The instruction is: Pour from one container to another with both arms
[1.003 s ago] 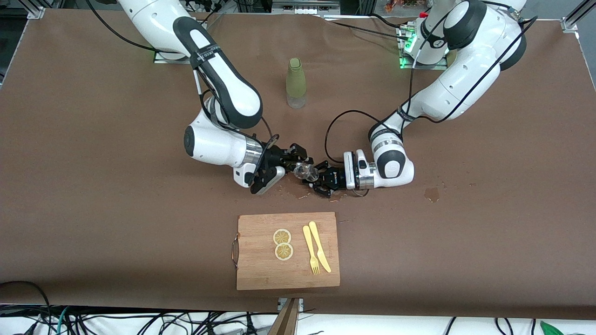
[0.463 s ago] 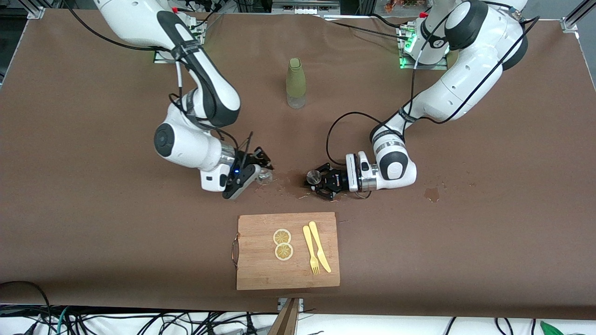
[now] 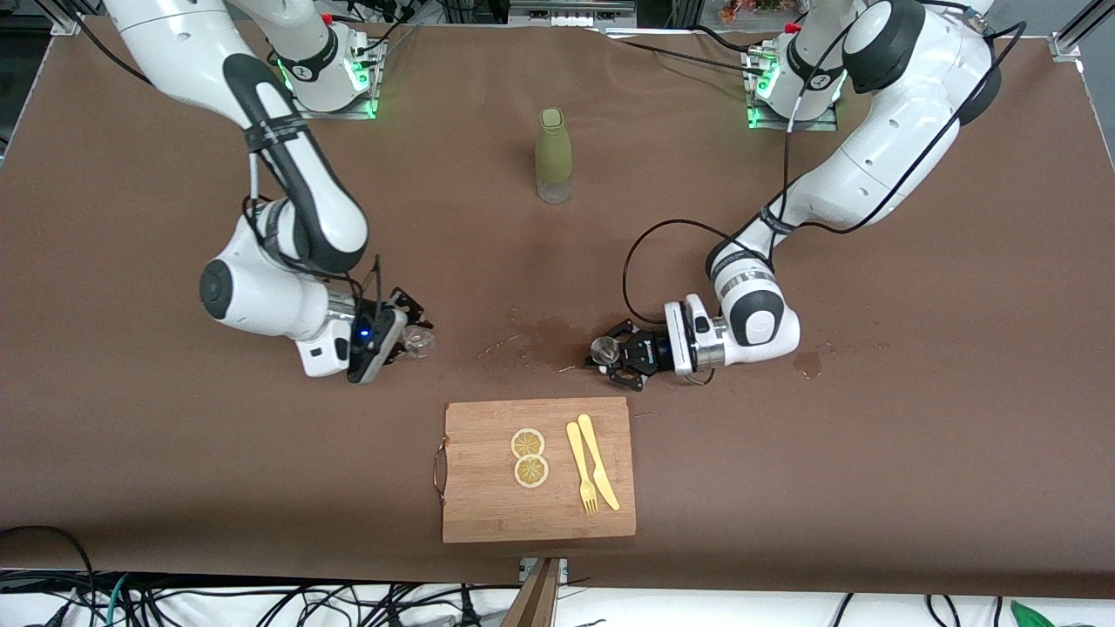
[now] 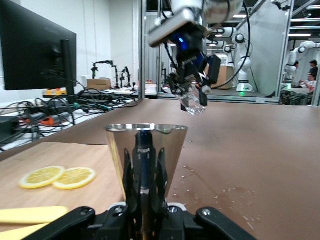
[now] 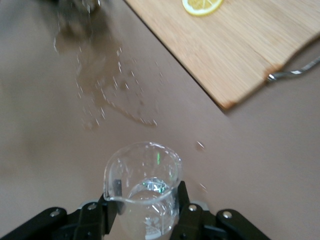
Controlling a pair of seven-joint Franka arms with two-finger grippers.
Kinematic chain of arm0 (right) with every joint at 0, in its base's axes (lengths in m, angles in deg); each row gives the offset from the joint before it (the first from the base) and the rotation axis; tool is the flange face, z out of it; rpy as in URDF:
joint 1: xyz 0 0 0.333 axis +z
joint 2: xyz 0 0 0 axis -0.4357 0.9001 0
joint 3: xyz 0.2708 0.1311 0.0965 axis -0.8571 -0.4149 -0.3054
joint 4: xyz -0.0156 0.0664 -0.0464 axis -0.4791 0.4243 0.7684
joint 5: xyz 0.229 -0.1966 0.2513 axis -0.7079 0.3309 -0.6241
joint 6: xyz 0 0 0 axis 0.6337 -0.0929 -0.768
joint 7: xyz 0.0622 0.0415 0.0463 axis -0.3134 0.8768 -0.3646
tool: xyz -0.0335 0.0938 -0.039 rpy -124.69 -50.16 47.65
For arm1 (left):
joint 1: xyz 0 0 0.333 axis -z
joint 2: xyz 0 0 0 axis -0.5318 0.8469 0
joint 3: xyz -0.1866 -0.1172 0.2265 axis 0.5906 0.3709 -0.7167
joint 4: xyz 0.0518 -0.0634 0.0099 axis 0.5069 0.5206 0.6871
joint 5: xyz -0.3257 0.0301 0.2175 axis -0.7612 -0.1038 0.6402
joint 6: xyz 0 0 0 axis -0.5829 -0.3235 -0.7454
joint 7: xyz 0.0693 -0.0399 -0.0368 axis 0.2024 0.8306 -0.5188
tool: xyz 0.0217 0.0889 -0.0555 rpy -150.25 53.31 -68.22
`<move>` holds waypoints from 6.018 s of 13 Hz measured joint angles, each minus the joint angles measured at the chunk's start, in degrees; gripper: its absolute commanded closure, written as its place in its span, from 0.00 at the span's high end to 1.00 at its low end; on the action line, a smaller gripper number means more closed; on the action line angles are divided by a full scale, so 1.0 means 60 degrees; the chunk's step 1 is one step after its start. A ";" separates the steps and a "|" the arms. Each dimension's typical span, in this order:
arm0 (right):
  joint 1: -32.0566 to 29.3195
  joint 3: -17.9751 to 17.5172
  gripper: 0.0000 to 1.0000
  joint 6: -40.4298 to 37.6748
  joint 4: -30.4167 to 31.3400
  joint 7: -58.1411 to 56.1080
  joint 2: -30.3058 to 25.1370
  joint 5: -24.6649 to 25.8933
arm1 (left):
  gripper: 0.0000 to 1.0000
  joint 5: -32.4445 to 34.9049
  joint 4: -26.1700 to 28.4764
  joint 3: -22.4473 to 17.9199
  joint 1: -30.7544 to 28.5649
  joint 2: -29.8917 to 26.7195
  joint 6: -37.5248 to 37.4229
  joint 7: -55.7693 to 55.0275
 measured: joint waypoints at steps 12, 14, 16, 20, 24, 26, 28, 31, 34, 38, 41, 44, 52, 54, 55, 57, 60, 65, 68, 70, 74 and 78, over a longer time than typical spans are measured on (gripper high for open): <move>-0.3101 0.0054 0.24 -0.0018 0.0760 -0.7373 0.0464 -0.0005 | 0.00 0.2330 -0.0017 -0.0118 -0.2082 -0.0932 -0.1140 -0.1772; -0.3298 0.0128 0.24 -0.0007 0.0753 -0.7855 0.0656 -0.0052 | 0.00 0.2811 -0.0012 -0.0260 -0.2649 -0.1004 -0.1976 -0.2105; -0.3371 0.0225 0.33 -0.0007 0.0750 -0.8249 0.0728 -0.0299 | 0.00 0.2973 -0.0010 -0.0891 -0.2916 -0.1026 -0.3163 -0.2475; -0.3401 0.0289 1.00 -0.0021 0.0749 -0.8565 0.0776 -0.0667 | 0.00 0.3127 -0.0014 -0.1953 -0.3329 -0.1232 -0.4725 -0.2619; -0.3403 0.0610 1.00 -0.0218 0.0724 -0.8639 0.0849 -0.0667 | 0.00 0.3294 -0.0013 -0.2912 -0.3576 -0.1371 -0.5856 -0.2662; -0.3410 0.0917 1.00 -0.0667 0.0593 -0.8707 0.0851 -0.0643 | 0.00 0.3415 -0.0011 -0.3236 -0.3755 -0.1371 -0.6266 -0.2662; -0.3403 0.1207 1.00 -0.0991 0.0385 -0.8714 0.0812 -0.0372 | 0.00 0.3519 0.0005 -0.3338 -0.4084 -0.1371 -0.6624 -0.2662; -0.3273 0.1737 1.00 -0.1405 0.0271 -0.8102 0.0427 0.0661 | 0.00 0.3812 0.0121 -0.3501 -0.4531 -0.1320 -0.6955 -0.2626; -0.2906 0.2024 1.00 -0.1788 0.0200 -0.6039 -0.0312 0.2567 | 0.00 0.3839 0.0174 -0.3709 -0.4805 -0.1081 -0.7115 -0.2281; -0.2044 0.2158 1.00 -0.3135 0.0181 -0.2408 -0.1578 0.4387 | 0.00 0.3933 0.0181 -0.3949 -0.5071 -0.0792 -0.7182 -0.1691; -0.1281 0.2103 1.00 -0.3972 0.0186 0.0284 -0.2276 0.5256 | 0.00 0.3950 0.0192 -0.4139 -0.5111 -0.0597 -0.7186 -0.1245; -0.0774 0.1509 1.00 -0.4424 0.0187 0.2831 -0.2807 0.5986 | 0.00 0.3951 0.0195 -0.4262 -0.5113 -0.0358 -0.7181 -0.0637; -0.0448 -0.0491 1.00 -0.5617 -0.0279 0.9249 -0.3265 0.6519 | 0.00 0.4576 0.0148 -0.4239 -0.5076 -0.0253 -0.7158 -0.0180; -0.0348 -0.0727 1.00 -0.5844 -0.0477 1.0552 -0.3357 0.6523 | 0.99 0.4612 0.0131 -0.4237 -0.5073 -0.0255 -0.7157 -0.0172; -0.0295 -0.0769 1.00 -0.5952 -0.0589 1.1080 -0.3413 0.6523 | 1.00 0.4617 0.0131 -0.4237 -0.5073 -0.0255 -0.7158 -0.0074; -0.0280 -0.0780 1.00 -0.6156 -0.0931 1.1909 -0.3507 0.6523 | 1.00 0.4618 0.0130 -0.4237 -0.5073 -0.0254 -0.7157 0.0346; -0.0318 -0.0439 1.00 -0.6817 -0.1734 1.2272 -0.3591 0.6519 | 1.00 0.4619 0.0129 -0.4237 -0.5073 -0.0254 -0.7157 0.0400; -0.0531 0.1366 1.00 -0.7651 -0.2331 1.2274 -0.4195 0.5962 | 1.00 0.4619 0.0108 -0.4237 -0.5075 -0.0279 -0.7158 0.0184; -0.0589 0.1997 1.00 -0.7758 -0.2439 1.2152 -0.4396 0.5763 | 1.00 0.4870 0.0060 -0.4297 -0.5081 -0.0387 -0.7158 -0.0207; -0.0589 0.2092 1.00 -0.7738 -0.2443 1.2149 -0.4434 0.5756 | 1.00 0.5393 0.0032 -0.4345 -0.5101 -0.0589 -0.7158 -0.0694; -0.0589 0.2143 1.00 -0.7277 -0.2357 1.2139 -0.4437 0.5706 | 1.00 0.6092 0.0005 -0.4545 -0.5106 -0.1062 -0.7158 -0.1426; -0.0655 0.2221 1.00 -0.6440 -0.2228 1.1732 -0.4436 0.5701 | 1.00 0.6759 -0.0059 -0.4622 -0.5121 -0.1576 -0.7156 -0.2235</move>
